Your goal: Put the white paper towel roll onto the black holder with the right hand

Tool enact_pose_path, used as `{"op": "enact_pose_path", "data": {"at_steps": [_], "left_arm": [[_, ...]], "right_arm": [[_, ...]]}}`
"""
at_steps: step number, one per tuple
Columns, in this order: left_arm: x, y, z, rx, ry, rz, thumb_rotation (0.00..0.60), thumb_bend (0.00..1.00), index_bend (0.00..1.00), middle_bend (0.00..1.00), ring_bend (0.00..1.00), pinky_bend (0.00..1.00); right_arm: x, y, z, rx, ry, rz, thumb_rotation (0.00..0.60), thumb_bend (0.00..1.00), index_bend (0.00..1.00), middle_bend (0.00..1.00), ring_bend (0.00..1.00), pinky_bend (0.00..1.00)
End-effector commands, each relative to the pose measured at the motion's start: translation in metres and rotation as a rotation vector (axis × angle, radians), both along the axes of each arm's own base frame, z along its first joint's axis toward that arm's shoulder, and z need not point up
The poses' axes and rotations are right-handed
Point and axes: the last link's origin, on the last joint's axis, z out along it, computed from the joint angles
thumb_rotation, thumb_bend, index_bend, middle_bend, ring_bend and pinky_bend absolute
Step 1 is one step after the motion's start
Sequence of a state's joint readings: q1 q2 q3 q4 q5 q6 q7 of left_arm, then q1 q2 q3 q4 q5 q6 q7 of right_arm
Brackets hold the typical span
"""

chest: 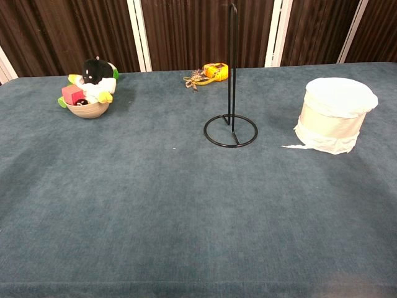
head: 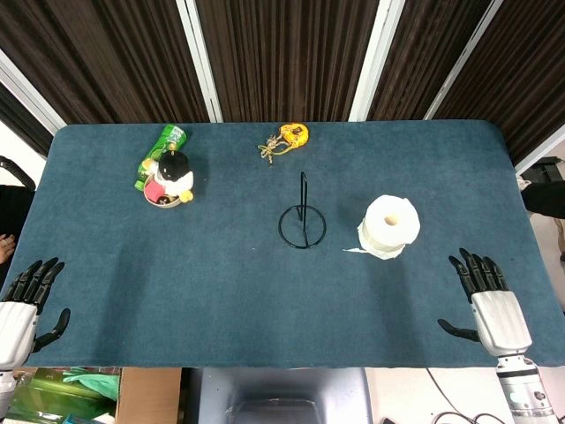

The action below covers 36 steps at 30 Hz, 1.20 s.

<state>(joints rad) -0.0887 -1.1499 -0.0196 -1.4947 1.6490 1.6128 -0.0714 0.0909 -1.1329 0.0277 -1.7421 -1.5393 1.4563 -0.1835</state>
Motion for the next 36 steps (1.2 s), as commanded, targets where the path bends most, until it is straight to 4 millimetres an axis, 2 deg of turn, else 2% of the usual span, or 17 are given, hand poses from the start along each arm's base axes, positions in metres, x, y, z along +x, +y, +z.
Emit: {"op": "enact_pose_path", "data": {"at_steps": [1,3,6,13,17,19,21,22,29,36], "left_arm": [[-0.001,0.001,0.0,0.003,0.0,0.0,0.6,0.45,0.0,0.06,0.04,0.16],[-0.001,0.003,0.0,0.004,-0.004,0.004,0.6,0.45,0.0,0.06,0.04,0.16],[-0.002,0.004,0.0,0.006,-0.003,0.012,0.6,0.45,0.0,0.06,0.04,0.16],[-0.002,0.005,-0.001,0.009,0.006,0.017,0.6,0.45,0.0,0.06,0.04,0.16],[-0.003,0.005,0.0,0.012,0.007,0.02,0.6,0.45,0.0,0.06,0.04,0.16],[-0.003,0.005,0.0,0.017,0.008,0.026,0.6,0.45,0.0,0.06,0.04,0.16],[-0.004,0.005,0.001,0.022,0.01,0.029,0.6,0.45,0.0,0.06,0.04,0.16],[-0.004,0.005,0.001,0.023,0.011,0.03,0.6,0.45,0.0,0.06,0.04,0.16],[-0.006,0.006,0.002,0.029,0.01,0.04,0.6,0.45,0.0,0.06,0.04,0.16],[-0.006,0.007,0.001,0.027,0.013,0.043,0.6,0.45,0.0,0.06,0.04,0.16]], "right_arm": [[-0.001,-0.003,-0.001,0.001,-0.003,-0.004,0.6,0.18,0.0,0.0,0.0,0.0],[-0.001,-0.011,-0.002,0.002,-0.016,-0.001,0.6,0.18,0.0,0.0,0.0,0.0],[-0.002,-0.038,-0.001,0.011,-0.053,0.004,0.6,0.18,0.0,0.0,0.0,0.0],[0.015,-0.121,0.009,0.101,-0.122,-0.001,0.6,0.17,0.0,0.0,0.0,0.0],[0.018,-0.13,0.008,0.129,-0.126,-0.009,0.6,0.15,0.0,0.0,0.0,0.0],[0.024,-0.146,0.005,0.18,-0.129,-0.027,0.6,0.14,0.0,0.0,0.0,0.0],[0.031,-0.177,-0.001,0.236,-0.106,-0.057,0.6,0.13,0.0,0.0,0.0,0.0],[0.032,-0.184,-0.003,0.251,-0.102,-0.075,0.6,0.13,0.0,0.0,0.0,0.0],[0.032,-0.211,-0.01,0.294,-0.039,-0.163,0.6,0.13,0.0,0.0,0.0,0.0],[0.035,-0.227,-0.022,0.318,-0.015,-0.211,0.6,0.13,0.0,0.0,0.0,0.0]]}}
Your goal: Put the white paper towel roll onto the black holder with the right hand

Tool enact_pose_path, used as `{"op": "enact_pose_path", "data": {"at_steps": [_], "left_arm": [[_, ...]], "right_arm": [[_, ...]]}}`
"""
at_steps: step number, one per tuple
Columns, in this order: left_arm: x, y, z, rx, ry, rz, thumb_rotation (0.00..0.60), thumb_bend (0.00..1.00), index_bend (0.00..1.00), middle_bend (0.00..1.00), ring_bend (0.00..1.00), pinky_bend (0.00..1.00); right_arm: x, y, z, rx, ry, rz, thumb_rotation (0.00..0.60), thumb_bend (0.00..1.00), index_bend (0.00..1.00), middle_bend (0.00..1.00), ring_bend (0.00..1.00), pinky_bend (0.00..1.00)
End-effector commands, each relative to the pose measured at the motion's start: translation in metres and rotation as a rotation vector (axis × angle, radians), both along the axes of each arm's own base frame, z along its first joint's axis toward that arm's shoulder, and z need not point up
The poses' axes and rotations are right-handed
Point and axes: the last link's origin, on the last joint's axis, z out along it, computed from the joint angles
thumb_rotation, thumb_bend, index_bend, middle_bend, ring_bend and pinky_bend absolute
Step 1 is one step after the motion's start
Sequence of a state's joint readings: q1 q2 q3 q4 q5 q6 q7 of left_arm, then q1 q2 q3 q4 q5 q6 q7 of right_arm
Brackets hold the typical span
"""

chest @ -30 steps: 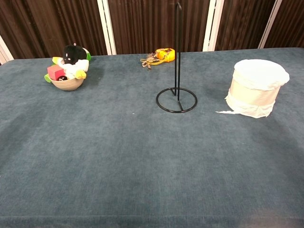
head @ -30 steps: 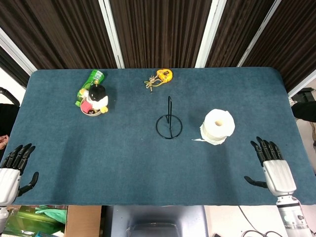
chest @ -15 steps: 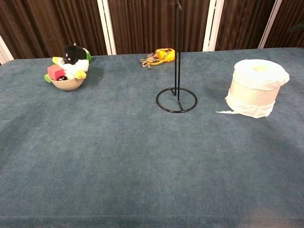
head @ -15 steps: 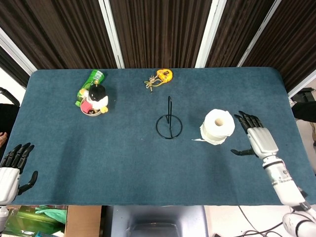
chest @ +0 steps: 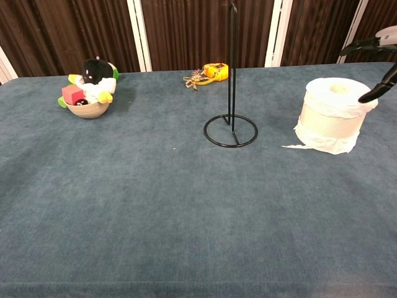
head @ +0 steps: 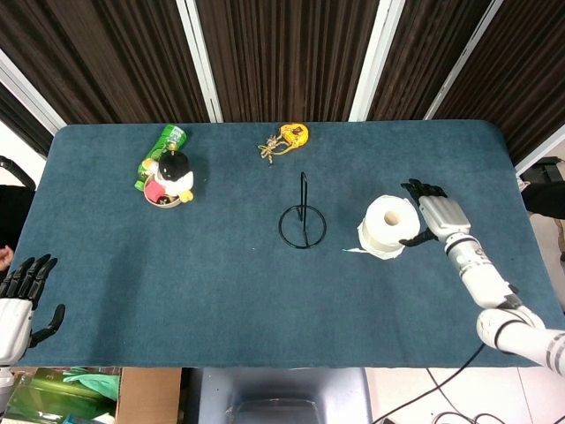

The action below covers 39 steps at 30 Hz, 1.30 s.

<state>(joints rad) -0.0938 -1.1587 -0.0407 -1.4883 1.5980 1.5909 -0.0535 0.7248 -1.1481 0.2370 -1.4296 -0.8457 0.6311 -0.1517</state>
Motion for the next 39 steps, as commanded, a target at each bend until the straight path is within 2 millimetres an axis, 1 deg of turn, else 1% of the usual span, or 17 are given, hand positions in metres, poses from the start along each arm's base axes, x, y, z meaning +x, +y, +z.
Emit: {"op": "enact_pose_path", "data": {"at_steps": [1,6,16,17,18,20,21,23,25,26,28,31,34,37,39], "left_arm": [[0.0,0.0,0.0,0.0,0.0,0.0,0.6,0.45,0.0,0.06,0.04,0.16],[0.0,0.001,0.0,0.003,0.0,0.0,0.6,0.45,0.0,0.06,0.04,0.16],[0.0,0.001,0.002,0.005,-0.005,0.0,0.6,0.45,0.0,0.06,0.04,0.16],[-0.001,0.0,0.002,0.006,-0.004,0.002,0.6,0.45,0.0,0.06,0.04,0.16],[-0.001,0.0,0.002,0.005,-0.004,0.002,0.6,0.45,0.0,0.06,0.04,0.16],[-0.001,0.001,0.001,0.003,-0.004,0.002,0.6,0.45,0.0,0.06,0.04,0.16],[-0.001,0.001,0.001,0.004,-0.003,0.003,0.6,0.45,0.0,0.06,0.04,0.16],[-0.001,0.001,0.001,0.004,-0.004,0.003,0.6,0.45,0.0,0.06,0.04,0.16],[-0.001,0.001,0.001,0.004,-0.004,0.003,0.6,0.45,0.0,0.06,0.04,0.16],[0.0,0.001,0.001,0.004,-0.004,0.002,0.6,0.45,0.0,0.06,0.04,0.16],[0.0,0.0,0.001,0.003,-0.004,0.0,0.6,0.45,0.0,0.06,0.04,0.16],[-0.001,-0.001,0.001,0.003,-0.003,0.0,0.6,0.45,0.0,0.06,0.04,0.16],[0.0,-0.001,0.001,0.003,-0.003,-0.002,0.6,0.45,0.0,0.06,0.04,0.16],[0.001,0.0,0.0,0.003,-0.002,-0.004,0.6,0.45,0.0,0.06,0.04,0.16],[0.001,0.0,0.0,0.002,-0.002,-0.005,0.6,0.45,0.0,0.06,0.04,0.16]], "right_arm": [[0.0,-0.007,-0.01,0.042,0.024,-0.027,0.6,0.13,0.0,0.0,0.0,0.0],[0.001,-0.01,-0.019,0.082,0.022,-0.057,0.6,0.13,0.0,0.0,0.0,0.0],[-0.003,-0.013,-0.03,0.111,0.012,-0.096,0.6,0.12,0.0,0.0,0.0,0.0],[-0.003,-0.014,-0.03,0.104,0.013,-0.093,0.6,0.12,0.02,0.02,0.0,0.0],[-0.003,-0.015,-0.031,0.1,0.013,-0.089,0.6,0.12,0.08,0.06,0.01,0.02],[-0.003,-0.016,-0.032,0.086,0.014,-0.083,0.6,0.13,0.26,0.18,0.09,0.12],[-0.003,-0.017,-0.032,0.079,0.014,-0.081,0.6,0.16,0.41,0.29,0.21,0.24],[-0.003,-0.019,-0.031,0.049,0.015,-0.07,0.6,0.23,0.61,0.45,0.38,0.39],[-0.003,-0.019,-0.031,0.03,0.012,-0.062,0.6,0.28,0.72,0.54,0.49,0.45],[-0.002,-0.018,-0.029,0.018,0.006,-0.06,0.6,0.29,0.77,0.58,0.54,0.46],[0.001,-0.018,-0.026,-0.003,-0.019,-0.054,0.6,0.3,0.8,0.61,0.57,0.48],[0.013,-0.015,-0.014,-0.076,-0.097,-0.011,0.6,0.32,0.81,0.62,0.58,0.49],[0.03,-0.008,0.009,-0.184,-0.207,0.073,0.6,0.32,0.82,0.62,0.58,0.49],[0.052,0.002,0.04,-0.296,-0.329,0.18,0.6,0.32,0.82,0.62,0.58,0.49],[0.065,0.009,0.057,-0.343,-0.391,0.235,0.6,0.32,0.82,0.62,0.58,0.49]]}}
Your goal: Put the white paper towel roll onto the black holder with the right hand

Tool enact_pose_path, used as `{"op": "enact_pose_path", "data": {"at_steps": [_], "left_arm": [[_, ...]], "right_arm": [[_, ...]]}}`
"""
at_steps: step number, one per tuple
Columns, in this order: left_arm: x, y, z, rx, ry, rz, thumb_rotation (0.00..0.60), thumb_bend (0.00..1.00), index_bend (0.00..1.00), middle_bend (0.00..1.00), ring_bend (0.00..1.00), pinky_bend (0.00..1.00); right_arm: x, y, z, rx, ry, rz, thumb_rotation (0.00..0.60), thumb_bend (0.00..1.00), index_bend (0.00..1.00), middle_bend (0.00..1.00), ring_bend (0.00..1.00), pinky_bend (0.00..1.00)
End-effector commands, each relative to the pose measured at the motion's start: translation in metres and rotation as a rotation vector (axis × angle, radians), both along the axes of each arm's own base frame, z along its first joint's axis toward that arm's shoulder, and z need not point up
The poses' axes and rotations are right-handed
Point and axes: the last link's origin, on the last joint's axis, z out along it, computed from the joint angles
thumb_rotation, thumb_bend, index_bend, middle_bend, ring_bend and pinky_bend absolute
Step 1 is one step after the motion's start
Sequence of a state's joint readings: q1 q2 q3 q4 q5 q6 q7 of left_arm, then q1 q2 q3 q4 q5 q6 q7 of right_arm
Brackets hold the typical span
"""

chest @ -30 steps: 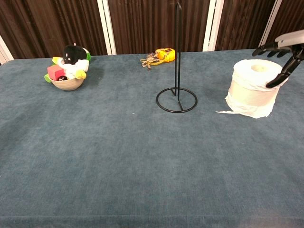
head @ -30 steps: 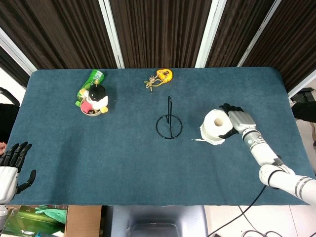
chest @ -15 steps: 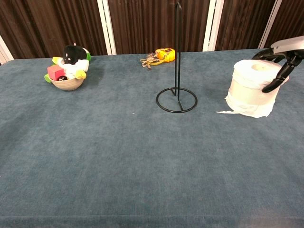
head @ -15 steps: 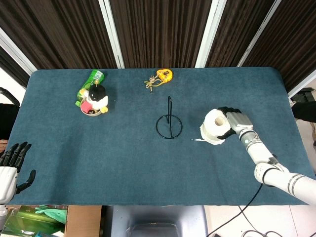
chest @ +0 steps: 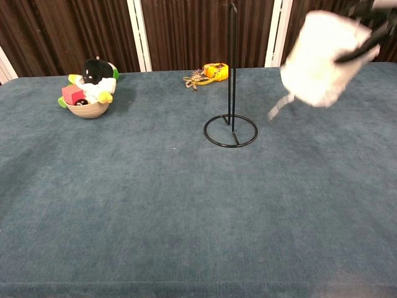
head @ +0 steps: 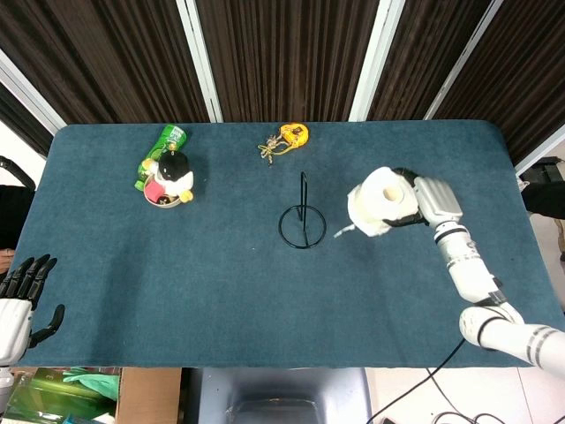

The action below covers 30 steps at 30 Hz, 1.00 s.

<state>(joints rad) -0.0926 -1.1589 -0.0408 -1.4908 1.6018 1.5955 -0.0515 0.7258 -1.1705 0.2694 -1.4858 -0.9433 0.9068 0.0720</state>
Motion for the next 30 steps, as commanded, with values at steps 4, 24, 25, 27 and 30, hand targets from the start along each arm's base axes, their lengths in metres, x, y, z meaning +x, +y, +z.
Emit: {"op": "enact_pose_path", "data": {"at_steps": [4,24,25,27,30], "left_arm": [[0.0,0.0,0.001,0.005,-0.006,0.003,0.6,0.45,0.0,0.06,0.04,0.16],[-0.002,0.002,0.002,0.0,-0.003,0.015,0.6,0.45,0.0,0.06,0.04,0.16],[-0.003,0.001,0.002,0.001,-0.003,0.014,0.6,0.45,0.0,0.06,0.04,0.16],[-0.003,0.001,0.002,0.004,-0.003,0.015,0.6,0.45,0.0,0.06,0.04,0.16],[-0.004,0.002,0.003,0.008,-0.002,0.022,0.6,0.45,0.0,0.06,0.04,0.16]], "right_arm": [[0.058,0.026,0.067,-0.191,-0.23,0.227,0.6,0.32,0.81,0.62,0.58,0.49],[0.161,0.003,0.043,0.032,-0.075,0.139,0.6,0.32,0.77,0.62,0.58,0.49],[0.163,0.002,0.041,0.04,-0.081,0.134,0.6,0.32,0.77,0.62,0.58,0.49],[0.169,0.001,0.037,0.056,-0.09,0.126,0.6,0.32,0.77,0.62,0.58,0.49],[0.174,0.0,0.031,0.067,-0.07,0.118,0.6,0.32,0.76,0.62,0.58,0.49]]}}
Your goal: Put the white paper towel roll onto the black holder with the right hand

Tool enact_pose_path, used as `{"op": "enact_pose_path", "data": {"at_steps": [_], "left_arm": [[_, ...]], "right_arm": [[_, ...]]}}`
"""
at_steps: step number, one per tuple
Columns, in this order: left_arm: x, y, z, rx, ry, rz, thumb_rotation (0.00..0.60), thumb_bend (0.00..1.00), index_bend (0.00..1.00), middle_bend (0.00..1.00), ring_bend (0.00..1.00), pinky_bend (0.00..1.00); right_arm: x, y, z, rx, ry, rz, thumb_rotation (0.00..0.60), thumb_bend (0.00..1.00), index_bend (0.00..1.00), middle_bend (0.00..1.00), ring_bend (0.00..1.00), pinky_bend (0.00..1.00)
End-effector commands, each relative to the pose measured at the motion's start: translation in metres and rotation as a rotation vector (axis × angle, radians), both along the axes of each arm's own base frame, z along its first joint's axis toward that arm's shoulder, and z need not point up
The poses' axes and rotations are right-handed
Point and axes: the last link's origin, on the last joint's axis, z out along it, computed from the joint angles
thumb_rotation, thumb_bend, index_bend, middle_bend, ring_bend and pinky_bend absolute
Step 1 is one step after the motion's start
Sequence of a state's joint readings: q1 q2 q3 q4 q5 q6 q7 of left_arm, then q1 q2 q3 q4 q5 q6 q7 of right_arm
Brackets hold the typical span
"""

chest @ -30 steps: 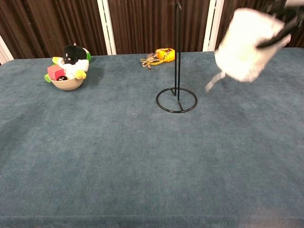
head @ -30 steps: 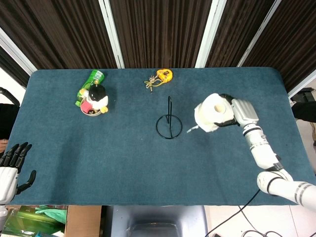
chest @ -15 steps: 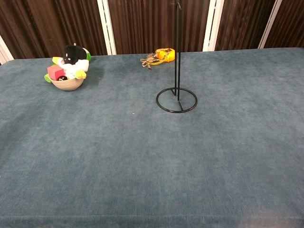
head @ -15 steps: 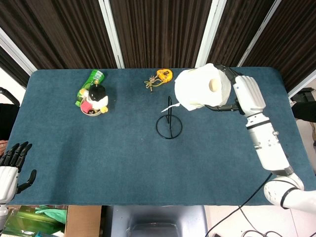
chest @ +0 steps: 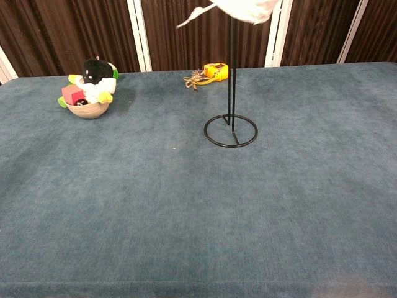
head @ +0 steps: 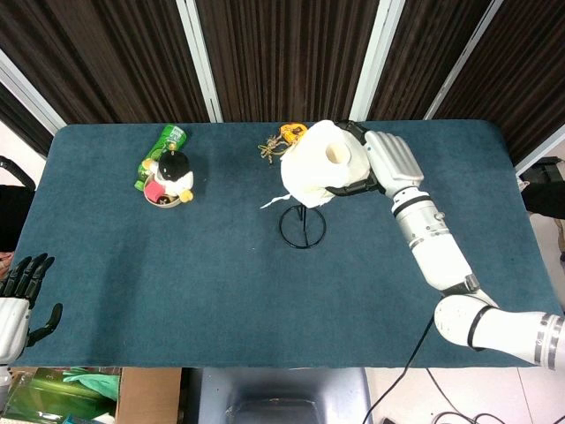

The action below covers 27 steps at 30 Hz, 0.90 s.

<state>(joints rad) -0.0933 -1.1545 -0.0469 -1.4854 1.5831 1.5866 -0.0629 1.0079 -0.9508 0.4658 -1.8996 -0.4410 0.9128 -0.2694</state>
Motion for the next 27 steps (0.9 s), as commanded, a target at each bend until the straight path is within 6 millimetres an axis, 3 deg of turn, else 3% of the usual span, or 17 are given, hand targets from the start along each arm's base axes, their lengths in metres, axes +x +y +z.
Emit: {"op": "enact_pose_path", "data": {"at_steps": [1,9,10,14,15,20,27], "left_arm": [[-0.001,0.0,0.0,0.004,0.004,0.007,0.6,0.45,0.0,0.06,0.04,0.16],[0.001,-0.001,0.002,0.01,-0.001,-0.001,0.6,0.45,0.0,0.06,0.04,0.16],[0.001,-0.001,0.002,0.011,-0.002,-0.001,0.6,0.45,0.0,0.06,0.04,0.16],[0.0,-0.003,0.003,0.011,-0.006,-0.003,0.6,0.45,0.0,0.06,0.04,0.16],[0.0,-0.003,0.002,0.01,-0.006,-0.003,0.6,0.45,0.0,0.06,0.04,0.16],[0.001,-0.001,0.002,0.007,-0.004,-0.005,0.6,0.45,0.0,0.06,0.04,0.16],[0.003,-0.002,0.001,0.006,-0.002,-0.011,0.6,0.45,0.0,0.06,0.04,0.16]], "right_arm": [[0.007,-0.001,-0.01,0.023,0.032,-0.004,0.6,0.32,0.76,0.62,0.58,0.49],[0.007,-0.009,-0.026,-0.005,0.12,-0.058,0.6,0.32,0.66,0.61,0.51,0.49],[0.007,-0.009,-0.028,0.004,0.121,-0.058,0.6,0.32,0.59,0.57,0.47,0.47],[0.007,-0.007,-0.028,0.062,0.093,-0.047,0.6,0.28,0.1,0.24,0.21,0.33],[0.007,-0.008,-0.027,0.062,0.095,-0.04,0.6,0.25,0.03,0.18,0.14,0.3],[0.006,-0.004,-0.022,0.061,0.088,-0.012,0.6,0.16,0.0,0.01,0.0,0.18],[-0.002,0.005,-0.008,0.033,0.107,0.009,0.6,0.16,0.0,0.0,0.0,0.15]]}}
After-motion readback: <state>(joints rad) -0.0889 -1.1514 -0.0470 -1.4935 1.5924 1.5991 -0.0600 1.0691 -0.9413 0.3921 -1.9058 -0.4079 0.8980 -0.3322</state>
